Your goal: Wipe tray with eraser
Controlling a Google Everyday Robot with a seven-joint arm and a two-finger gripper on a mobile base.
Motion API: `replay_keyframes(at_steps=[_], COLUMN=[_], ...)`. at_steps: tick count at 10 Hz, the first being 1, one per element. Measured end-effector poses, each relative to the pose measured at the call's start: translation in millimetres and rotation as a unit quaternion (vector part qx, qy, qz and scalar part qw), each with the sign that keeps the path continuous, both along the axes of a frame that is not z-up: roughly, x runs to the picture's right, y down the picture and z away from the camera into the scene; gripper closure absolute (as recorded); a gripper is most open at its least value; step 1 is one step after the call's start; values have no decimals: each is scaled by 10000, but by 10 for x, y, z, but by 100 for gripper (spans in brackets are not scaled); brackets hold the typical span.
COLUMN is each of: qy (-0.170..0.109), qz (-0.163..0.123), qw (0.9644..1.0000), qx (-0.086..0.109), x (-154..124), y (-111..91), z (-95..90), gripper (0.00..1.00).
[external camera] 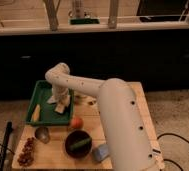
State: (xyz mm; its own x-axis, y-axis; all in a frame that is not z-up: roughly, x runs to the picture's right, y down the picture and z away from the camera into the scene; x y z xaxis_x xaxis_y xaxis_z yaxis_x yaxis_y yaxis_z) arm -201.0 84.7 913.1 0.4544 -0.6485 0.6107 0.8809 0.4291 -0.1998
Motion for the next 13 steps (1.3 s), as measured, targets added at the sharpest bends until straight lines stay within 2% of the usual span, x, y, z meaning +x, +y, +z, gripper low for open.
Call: replay_keyframes(at_steps=[2,4,6,8,10,11,13], qy=[-206,-520,-849,-989,-961,-866,-555], qz=[-17,-167,-384,-668,-861,-902,-811], qw=[9998,9984,9956,9928,9914,9917,9946], qx=[73,106,74,-68,-222,-284,-319], x=[-264,-562,-718,-664,-510,-372,-88], y=[-59,-52,106,338,490,520,496], z=[5,-54,-216,-343,-389,-379,-333], gripper=[100,100,100,100,100,100,100])
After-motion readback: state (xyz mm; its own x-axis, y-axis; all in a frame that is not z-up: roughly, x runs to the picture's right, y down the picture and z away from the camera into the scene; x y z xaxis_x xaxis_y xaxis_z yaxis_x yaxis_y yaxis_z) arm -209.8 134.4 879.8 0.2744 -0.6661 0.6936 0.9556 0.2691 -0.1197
